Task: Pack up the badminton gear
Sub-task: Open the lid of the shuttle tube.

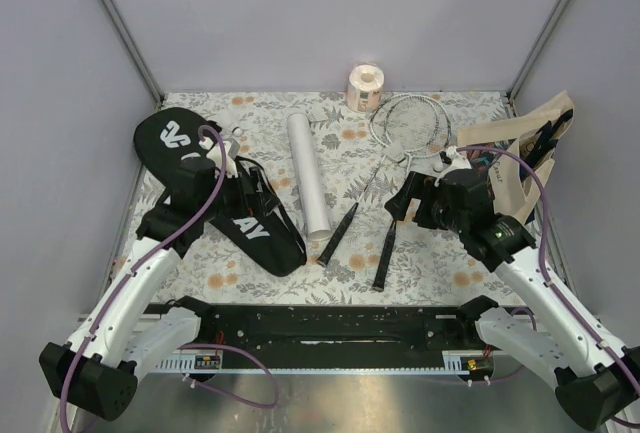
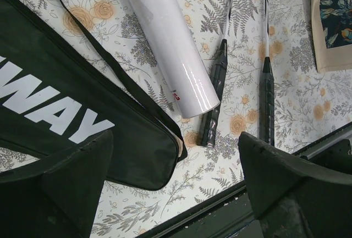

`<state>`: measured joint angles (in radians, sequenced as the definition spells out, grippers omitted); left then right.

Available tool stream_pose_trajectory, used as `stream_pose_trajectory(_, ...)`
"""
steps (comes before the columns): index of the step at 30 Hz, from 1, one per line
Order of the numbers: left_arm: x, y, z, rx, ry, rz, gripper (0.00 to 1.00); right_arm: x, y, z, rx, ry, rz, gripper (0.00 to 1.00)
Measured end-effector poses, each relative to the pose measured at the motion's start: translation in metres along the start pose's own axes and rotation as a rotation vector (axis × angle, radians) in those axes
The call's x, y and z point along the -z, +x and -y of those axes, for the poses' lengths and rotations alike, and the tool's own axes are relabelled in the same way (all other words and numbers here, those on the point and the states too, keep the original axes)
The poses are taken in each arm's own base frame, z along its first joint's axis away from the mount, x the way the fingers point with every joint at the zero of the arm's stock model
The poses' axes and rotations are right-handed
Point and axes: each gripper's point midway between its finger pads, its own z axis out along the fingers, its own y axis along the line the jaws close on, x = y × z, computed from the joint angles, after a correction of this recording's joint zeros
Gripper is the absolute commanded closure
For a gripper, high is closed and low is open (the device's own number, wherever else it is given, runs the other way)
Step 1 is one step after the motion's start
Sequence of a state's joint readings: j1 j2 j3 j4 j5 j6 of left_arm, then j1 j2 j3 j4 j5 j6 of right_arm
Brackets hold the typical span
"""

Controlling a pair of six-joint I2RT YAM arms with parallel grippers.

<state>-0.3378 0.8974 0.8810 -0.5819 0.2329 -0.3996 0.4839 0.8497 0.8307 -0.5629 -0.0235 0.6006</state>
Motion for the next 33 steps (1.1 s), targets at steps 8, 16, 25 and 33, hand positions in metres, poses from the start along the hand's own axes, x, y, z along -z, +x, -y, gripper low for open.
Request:
stream_pose_trajectory(8,-0.001,-0.002,-0.008,0.009,-0.048,0.012,0.01,0.003,-0.007,-0.004,0.002,-0.021,0.032,0.01)
stream_pose_trajectory(16,-0.009,-0.034,-0.023,0.082,-0.202,0.024,0.01,0.009,-0.009,-0.015,0.032,-0.098,0.063,0.00)
stream_pose_trajectory(25,-0.067,-0.071,-0.050,0.181,-0.344,0.009,0.08,0.019,-0.004,-0.026,0.100,-0.187,0.063,0.00)
stream_pose_trajectory(33,-0.156,-0.032,-0.055,0.175,-0.370,-0.174,0.09,0.029,0.007,-0.037,0.156,-0.298,0.056,0.00)
